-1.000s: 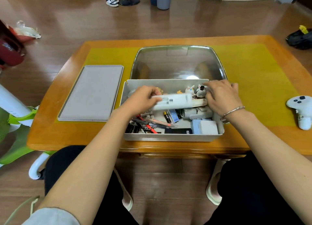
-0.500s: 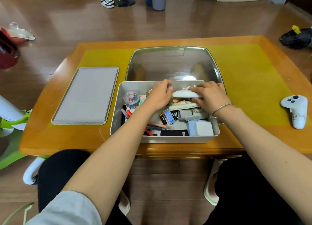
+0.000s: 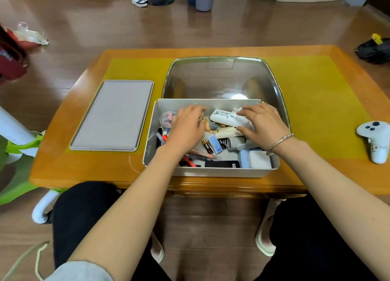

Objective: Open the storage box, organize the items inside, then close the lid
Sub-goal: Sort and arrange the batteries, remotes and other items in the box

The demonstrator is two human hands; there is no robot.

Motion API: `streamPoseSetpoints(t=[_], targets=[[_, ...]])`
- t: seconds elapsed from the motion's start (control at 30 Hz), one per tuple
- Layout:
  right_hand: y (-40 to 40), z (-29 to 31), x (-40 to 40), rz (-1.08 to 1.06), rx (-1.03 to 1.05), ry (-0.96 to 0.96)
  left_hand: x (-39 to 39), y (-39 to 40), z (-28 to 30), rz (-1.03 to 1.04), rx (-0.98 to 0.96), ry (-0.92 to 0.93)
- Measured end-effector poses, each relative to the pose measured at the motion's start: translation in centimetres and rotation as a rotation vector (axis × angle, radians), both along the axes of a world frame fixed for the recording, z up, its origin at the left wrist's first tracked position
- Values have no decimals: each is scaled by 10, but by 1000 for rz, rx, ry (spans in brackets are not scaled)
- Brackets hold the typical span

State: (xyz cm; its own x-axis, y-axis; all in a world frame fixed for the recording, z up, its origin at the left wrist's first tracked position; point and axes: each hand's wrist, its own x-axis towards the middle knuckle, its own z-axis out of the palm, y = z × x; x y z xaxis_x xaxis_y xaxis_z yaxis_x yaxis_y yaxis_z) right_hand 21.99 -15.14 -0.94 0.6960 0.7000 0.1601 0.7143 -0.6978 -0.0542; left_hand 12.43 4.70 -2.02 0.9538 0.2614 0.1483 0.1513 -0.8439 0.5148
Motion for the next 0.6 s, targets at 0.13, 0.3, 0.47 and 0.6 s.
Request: streamPoseSetpoints(t=[0.13, 0.3, 0.47, 0.6], targets=[[17, 10, -24, 145, 31, 166, -33, 38, 0, 328, 147, -81], [43, -8, -44, 209, -357, 299, -61, 64, -16, 437, 3, 219], [55, -22, -38, 219, -588, 376, -68, 69, -28, 375, 49, 268], [59, -27, -36, 239, -671, 413, -67, 65, -32, 392, 114, 223]])
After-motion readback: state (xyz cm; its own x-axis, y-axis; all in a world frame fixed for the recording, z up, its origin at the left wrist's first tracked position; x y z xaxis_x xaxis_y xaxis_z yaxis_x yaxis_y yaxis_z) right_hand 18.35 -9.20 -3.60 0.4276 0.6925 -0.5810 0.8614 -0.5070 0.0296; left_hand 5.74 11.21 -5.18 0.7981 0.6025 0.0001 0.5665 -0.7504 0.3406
